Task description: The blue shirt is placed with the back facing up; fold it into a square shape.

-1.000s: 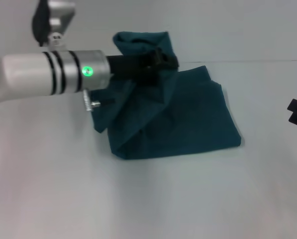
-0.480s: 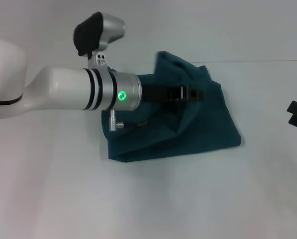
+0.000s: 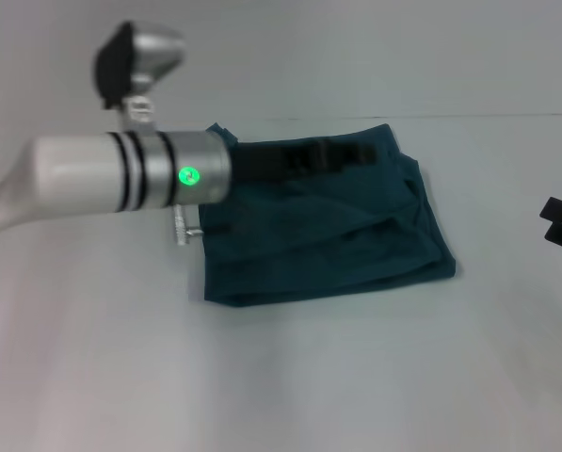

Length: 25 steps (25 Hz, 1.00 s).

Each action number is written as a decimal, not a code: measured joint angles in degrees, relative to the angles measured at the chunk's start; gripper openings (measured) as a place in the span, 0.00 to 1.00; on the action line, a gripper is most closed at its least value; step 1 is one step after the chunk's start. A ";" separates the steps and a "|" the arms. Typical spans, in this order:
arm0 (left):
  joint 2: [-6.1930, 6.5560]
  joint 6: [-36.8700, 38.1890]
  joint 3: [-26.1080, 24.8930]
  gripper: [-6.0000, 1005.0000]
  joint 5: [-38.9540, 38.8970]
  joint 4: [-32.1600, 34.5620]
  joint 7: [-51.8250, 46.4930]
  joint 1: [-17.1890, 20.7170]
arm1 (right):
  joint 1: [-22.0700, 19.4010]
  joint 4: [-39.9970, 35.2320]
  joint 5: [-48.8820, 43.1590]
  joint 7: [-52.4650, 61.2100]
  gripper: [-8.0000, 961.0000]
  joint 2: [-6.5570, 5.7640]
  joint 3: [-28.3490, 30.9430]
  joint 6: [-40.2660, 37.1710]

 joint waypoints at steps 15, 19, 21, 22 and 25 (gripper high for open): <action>2.66 5.29 -10.82 0.58 1.13 1.70 -15.29 11.25 | -0.04 0.00 0.00 0.29 0.72 -0.20 0.26 0.07; 2.51 5.82 -13.25 0.58 4.54 1.38 -16.85 13.06 | -0.01 0.00 0.00 0.36 0.72 -0.29 0.18 0.05; 2.45 5.88 -14.15 0.58 6.04 1.24 -17.42 13.71 | 0.00 0.00 0.00 0.36 0.72 -0.33 0.20 0.06; 2.41 5.90 -14.53 0.58 6.66 1.20 -17.60 13.99 | 0.00 0.00 0.00 0.36 0.72 -0.35 0.23 0.06; 2.29 5.95 -15.08 0.58 7.91 1.16 -17.96 14.54 | 0.02 0.00 0.00 0.34 0.72 -0.35 0.29 0.06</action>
